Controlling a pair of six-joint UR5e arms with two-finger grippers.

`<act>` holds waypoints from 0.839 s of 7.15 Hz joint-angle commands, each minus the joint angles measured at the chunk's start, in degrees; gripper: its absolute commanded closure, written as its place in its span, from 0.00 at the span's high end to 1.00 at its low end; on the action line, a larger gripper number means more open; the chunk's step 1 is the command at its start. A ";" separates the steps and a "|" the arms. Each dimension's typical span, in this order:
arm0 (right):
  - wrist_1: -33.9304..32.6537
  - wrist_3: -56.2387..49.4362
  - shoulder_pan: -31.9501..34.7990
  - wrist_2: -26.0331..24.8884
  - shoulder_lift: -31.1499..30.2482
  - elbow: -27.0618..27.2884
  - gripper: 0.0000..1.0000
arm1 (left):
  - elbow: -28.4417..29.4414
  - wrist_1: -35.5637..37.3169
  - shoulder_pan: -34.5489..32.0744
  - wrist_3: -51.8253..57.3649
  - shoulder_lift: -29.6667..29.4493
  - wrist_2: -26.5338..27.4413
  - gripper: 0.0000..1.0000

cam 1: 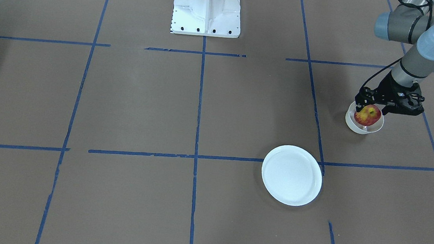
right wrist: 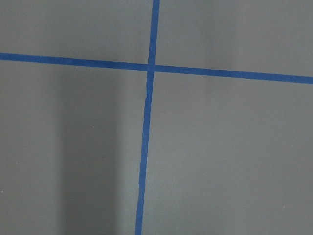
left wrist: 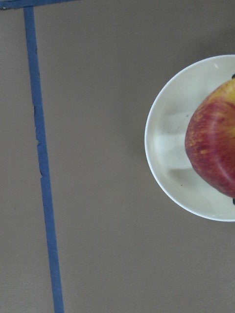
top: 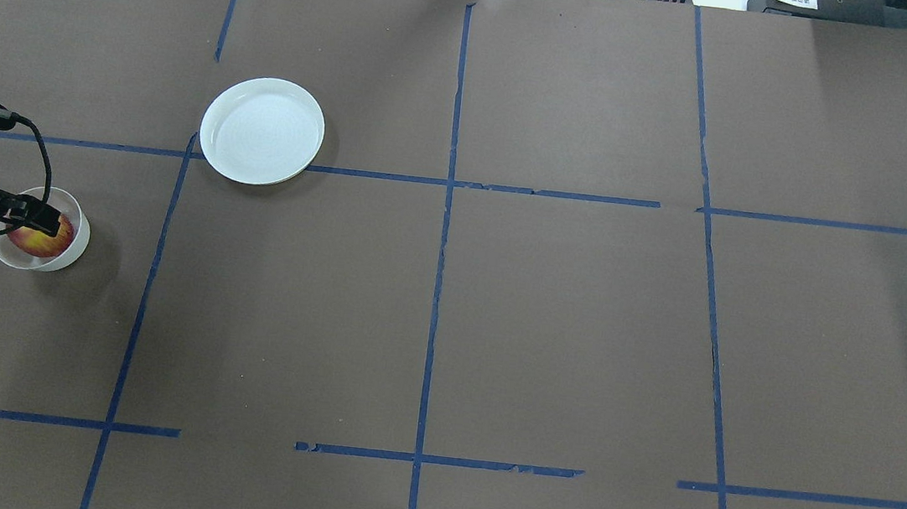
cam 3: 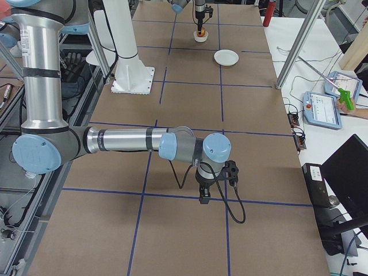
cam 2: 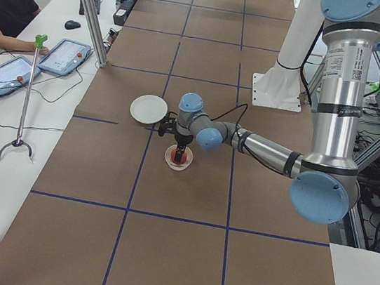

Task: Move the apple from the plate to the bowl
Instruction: 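Lower the apple into the white bowl and open the left gripper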

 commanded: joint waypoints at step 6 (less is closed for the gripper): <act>-0.09 0.00 0.00 0.00 0.01 0.00 1.00 | -4.82 0.84 -11.99 16.47 -1.75 -3.59 1.00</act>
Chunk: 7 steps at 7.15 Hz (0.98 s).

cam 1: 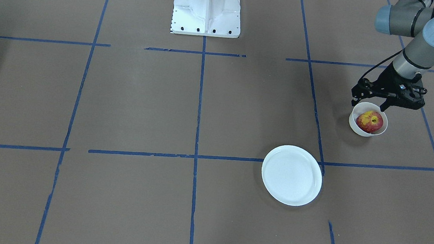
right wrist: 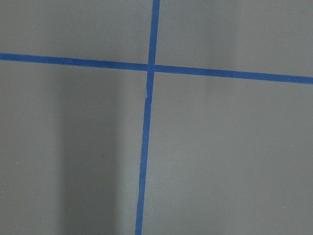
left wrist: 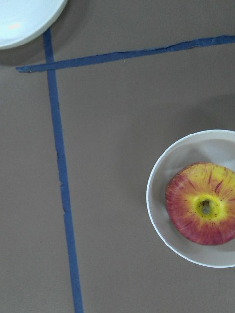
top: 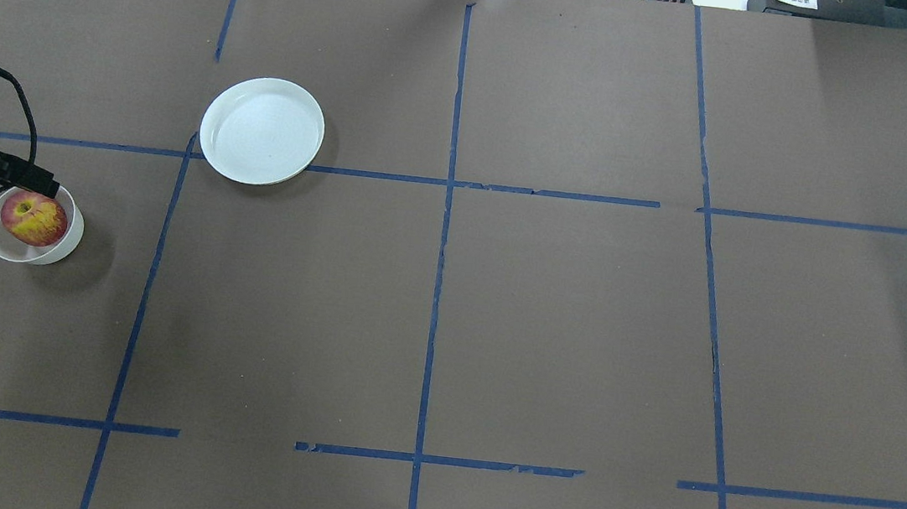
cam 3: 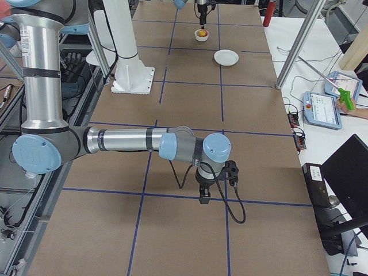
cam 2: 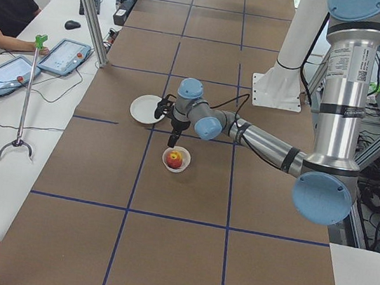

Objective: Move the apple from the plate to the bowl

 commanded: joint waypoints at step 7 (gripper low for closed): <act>0.02 0.00 0.00 0.00 0.00 0.00 1.00 | 11.55 24.32 -34.10 42.08 1.29 -9.81 1.00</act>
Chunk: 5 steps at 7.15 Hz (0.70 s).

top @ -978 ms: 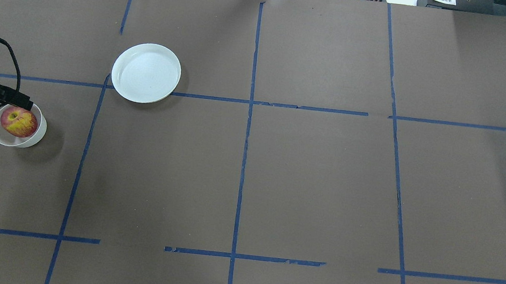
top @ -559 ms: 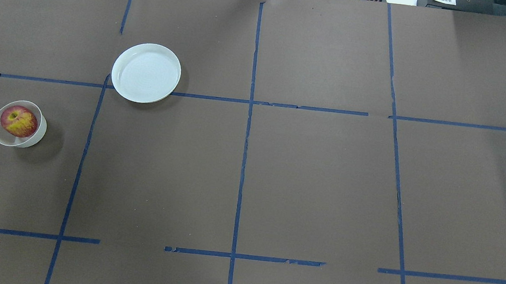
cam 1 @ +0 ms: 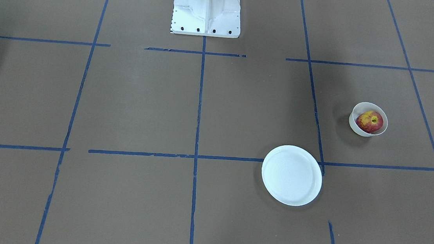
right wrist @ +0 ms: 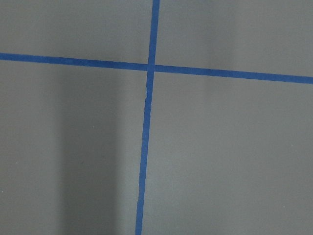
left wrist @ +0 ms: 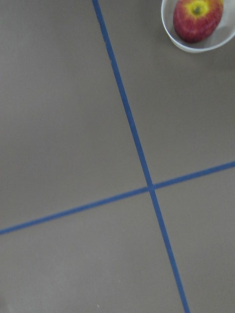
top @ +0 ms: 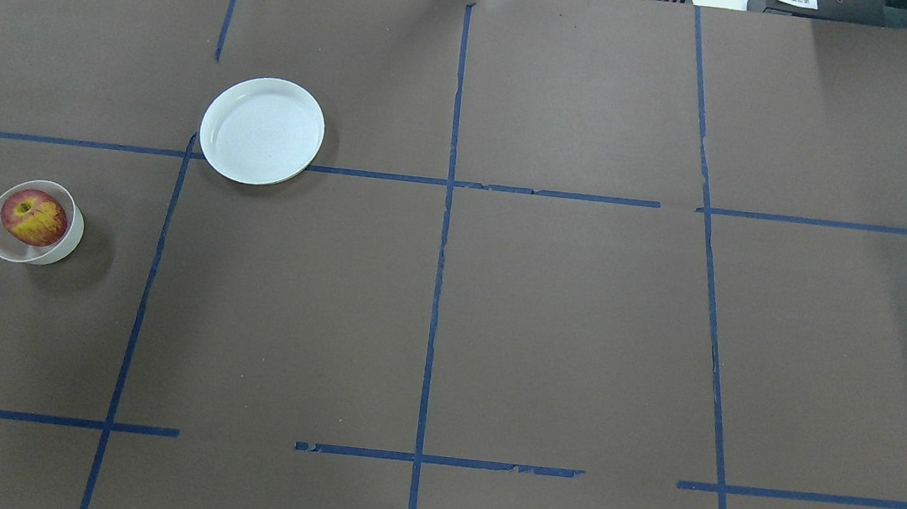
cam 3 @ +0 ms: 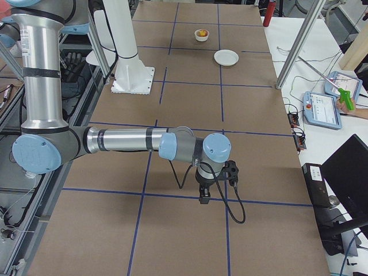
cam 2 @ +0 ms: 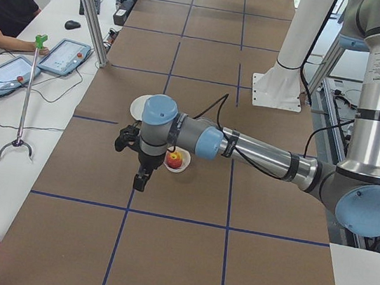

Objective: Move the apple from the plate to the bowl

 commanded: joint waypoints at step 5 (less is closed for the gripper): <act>0.00 0.00 0.00 0.00 0.01 0.00 1.00 | 5.23 1.11 -2.40 1.49 4.39 -6.37 1.00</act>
